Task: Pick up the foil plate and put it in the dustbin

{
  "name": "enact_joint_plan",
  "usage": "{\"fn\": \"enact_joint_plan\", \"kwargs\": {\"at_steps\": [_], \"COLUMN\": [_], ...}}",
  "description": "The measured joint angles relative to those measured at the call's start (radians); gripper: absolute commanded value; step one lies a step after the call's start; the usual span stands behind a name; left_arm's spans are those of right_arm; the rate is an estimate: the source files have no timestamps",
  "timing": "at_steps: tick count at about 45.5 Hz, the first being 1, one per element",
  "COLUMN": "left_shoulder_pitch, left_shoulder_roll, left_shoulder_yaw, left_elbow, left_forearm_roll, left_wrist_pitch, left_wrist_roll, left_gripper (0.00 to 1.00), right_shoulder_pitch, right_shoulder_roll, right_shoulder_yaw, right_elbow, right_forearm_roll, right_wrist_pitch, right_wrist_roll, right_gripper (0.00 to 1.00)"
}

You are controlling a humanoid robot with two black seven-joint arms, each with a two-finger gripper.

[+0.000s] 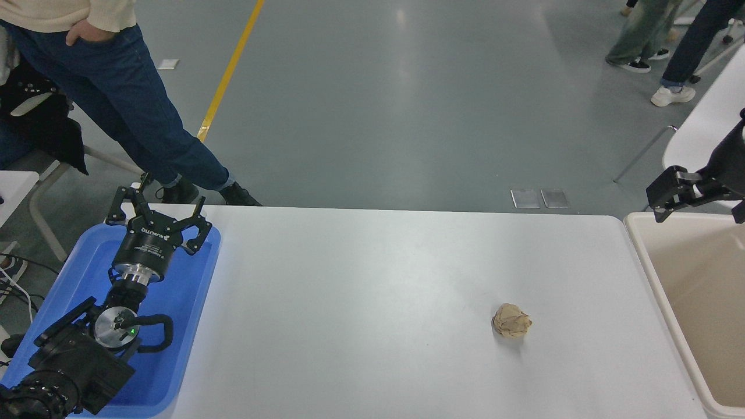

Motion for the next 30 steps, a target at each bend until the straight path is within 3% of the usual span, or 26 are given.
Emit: {"fn": "enact_joint_plan", "kwargs": {"at_steps": [30], "left_shoulder_pitch": [0.002], "left_shoulder_roll": [0.001], "left_shoulder_yaw": [0.000], "left_elbow": [0.000], "left_forearm_roll": [-0.001], "left_wrist_pitch": [0.000], "left_wrist_roll": [-0.002], "left_gripper": [1.00], "right_shoulder_pitch": [0.122], "right_shoulder_roll": [0.129], "right_shoulder_yaw": [-0.026], "right_elbow": [-0.004], "right_forearm_roll": [0.046], "right_wrist_pitch": [0.015], "right_wrist_roll": [0.002], "right_gripper": [1.00]}}
